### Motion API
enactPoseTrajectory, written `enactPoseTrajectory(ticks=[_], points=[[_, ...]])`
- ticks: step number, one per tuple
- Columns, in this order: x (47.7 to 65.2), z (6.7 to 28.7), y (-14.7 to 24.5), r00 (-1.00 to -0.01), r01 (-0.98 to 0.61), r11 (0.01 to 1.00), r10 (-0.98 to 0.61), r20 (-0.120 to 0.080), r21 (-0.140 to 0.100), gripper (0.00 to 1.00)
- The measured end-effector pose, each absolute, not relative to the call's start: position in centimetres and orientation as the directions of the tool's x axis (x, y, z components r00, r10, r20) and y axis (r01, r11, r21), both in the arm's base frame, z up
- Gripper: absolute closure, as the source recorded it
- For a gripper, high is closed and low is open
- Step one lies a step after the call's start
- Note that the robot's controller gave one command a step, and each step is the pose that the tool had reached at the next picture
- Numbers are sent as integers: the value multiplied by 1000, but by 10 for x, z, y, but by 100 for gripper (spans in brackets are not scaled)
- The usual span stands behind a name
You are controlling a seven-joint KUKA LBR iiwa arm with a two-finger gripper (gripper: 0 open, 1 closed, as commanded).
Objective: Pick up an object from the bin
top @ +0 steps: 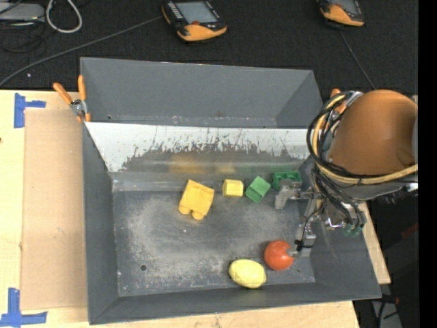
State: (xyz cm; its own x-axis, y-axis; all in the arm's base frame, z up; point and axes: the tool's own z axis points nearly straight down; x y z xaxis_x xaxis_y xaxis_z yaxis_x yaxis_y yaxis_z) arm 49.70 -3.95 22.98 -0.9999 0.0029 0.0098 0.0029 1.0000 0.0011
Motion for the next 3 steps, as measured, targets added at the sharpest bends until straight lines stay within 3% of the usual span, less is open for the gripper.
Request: enactPoseTrajectory(ticks=[1,2,3], points=[[499,234,-39,-1000,1,1000,1,1,0,0],[490,147,-55,-998,64,998,64,-1,1,0],[481,119,-61,-1000,30,1000,30,1,1,0]])
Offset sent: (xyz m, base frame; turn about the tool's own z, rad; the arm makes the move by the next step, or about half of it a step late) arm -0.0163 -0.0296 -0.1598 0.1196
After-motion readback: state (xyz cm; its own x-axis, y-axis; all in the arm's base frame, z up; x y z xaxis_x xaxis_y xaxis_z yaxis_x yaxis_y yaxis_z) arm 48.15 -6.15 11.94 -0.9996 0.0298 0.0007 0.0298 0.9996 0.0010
